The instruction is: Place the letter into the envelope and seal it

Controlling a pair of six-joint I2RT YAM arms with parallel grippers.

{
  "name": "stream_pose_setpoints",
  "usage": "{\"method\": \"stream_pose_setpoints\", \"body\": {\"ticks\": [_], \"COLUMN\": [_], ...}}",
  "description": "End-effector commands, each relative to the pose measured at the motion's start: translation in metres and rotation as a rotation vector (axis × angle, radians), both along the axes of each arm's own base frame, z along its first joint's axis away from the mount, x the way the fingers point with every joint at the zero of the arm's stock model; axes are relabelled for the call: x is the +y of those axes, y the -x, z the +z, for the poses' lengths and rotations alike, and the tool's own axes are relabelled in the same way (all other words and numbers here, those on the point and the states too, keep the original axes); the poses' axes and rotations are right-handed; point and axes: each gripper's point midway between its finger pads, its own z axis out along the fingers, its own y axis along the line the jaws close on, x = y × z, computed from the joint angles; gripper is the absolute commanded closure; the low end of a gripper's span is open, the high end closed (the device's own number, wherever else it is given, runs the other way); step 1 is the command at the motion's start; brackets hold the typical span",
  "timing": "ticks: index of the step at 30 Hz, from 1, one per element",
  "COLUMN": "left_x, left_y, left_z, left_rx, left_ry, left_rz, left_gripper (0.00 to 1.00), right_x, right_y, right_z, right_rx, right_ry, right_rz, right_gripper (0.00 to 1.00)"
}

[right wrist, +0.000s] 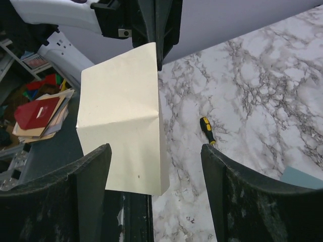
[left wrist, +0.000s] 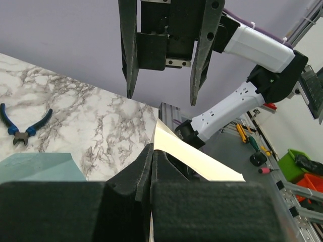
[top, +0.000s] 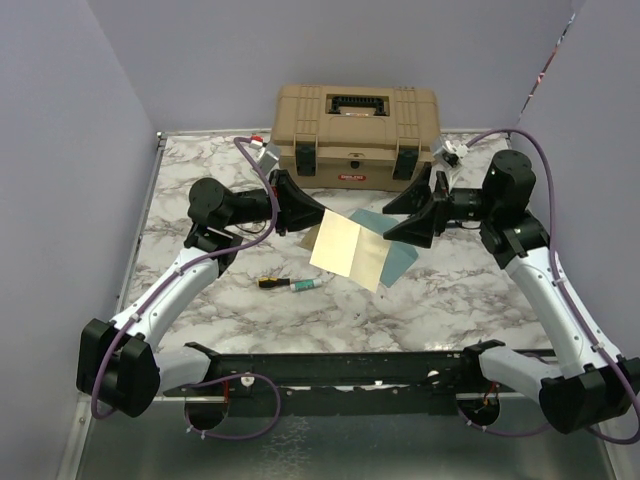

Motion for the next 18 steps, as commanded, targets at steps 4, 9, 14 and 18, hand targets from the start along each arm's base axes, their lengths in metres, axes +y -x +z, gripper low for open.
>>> {"method": "stream_pose_setpoints", "body": {"ticks": [4, 9, 14, 18], "left_x": [0.0, 0.001, 0.001, 0.001], "left_y": [0.012, 0.011, 0.012, 0.012], "left_z": [0.006, 0.004, 0.005, 0.005], "left_rx": [-0.08, -0.094, -0.101, -0.099], "left_ry": [-0.015, -0.016, -0.014, -0.012], "left_rz": [-0.07, -0.064, -0.061, -0.057], "left_gripper": [1.0, 1.0, 1.0, 1.0], "right_x": [0.009, 0.02, 0.024, 0.023], "right_y": [0.015, 0.012, 0.011, 0.013], "right_z": [-0.017, -0.025, -0.032, -0.032], "right_rx": [0.041, 0.068, 0.083, 0.082], "right_ry": [0.036, 0.068, 0.089, 0.093], "right_rz": [0.091, 0.102, 0.099, 0.103], "right_gripper": [0.26, 0.29, 0.42, 0.55]}}
